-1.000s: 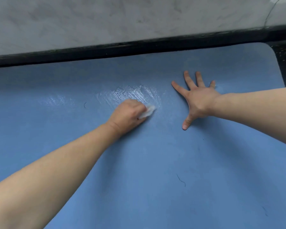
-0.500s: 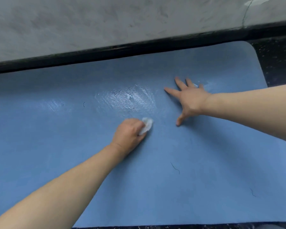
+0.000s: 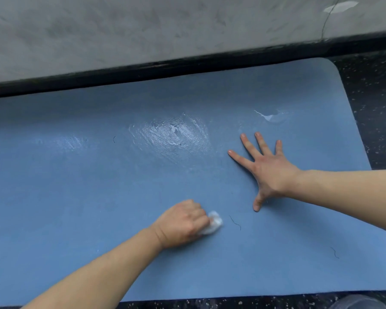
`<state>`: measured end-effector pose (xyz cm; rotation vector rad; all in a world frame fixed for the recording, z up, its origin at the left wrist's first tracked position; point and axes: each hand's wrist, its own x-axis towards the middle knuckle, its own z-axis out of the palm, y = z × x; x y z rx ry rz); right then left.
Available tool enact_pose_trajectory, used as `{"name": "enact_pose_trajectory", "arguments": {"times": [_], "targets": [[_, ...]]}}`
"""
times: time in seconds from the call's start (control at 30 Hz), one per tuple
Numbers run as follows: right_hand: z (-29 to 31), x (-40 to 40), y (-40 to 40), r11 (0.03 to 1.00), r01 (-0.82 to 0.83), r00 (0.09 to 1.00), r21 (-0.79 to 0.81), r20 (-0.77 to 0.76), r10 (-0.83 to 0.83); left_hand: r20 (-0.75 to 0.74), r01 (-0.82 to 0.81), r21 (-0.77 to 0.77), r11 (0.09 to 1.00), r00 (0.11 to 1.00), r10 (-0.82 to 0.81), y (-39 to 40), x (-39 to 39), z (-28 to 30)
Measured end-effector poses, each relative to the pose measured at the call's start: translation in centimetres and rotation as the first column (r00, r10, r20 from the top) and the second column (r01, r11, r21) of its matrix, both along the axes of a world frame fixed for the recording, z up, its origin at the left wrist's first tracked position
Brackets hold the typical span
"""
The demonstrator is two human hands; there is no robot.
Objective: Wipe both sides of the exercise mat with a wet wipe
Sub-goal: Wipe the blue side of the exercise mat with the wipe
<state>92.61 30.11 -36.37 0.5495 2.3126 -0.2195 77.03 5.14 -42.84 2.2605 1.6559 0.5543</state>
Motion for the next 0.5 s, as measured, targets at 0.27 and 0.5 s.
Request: {"name": "enact_pose_trajectory", "arguments": {"times": [0.27,0.5], "targets": [[0.2,-0.1,-0.1,1.000,0.001,1.000,0.007,0.015,-0.001,0.099,0.242,-0.034,0.970,0.966,-0.238,-5.8,6.5,-0.1],[0.4,0.0,-0.4,1.000,0.012,1.000,-0.007,0.006,-0.012,0.095,-0.231,-0.059,0.971,0.967,0.235,-6.4,5.1,-0.8]]}}
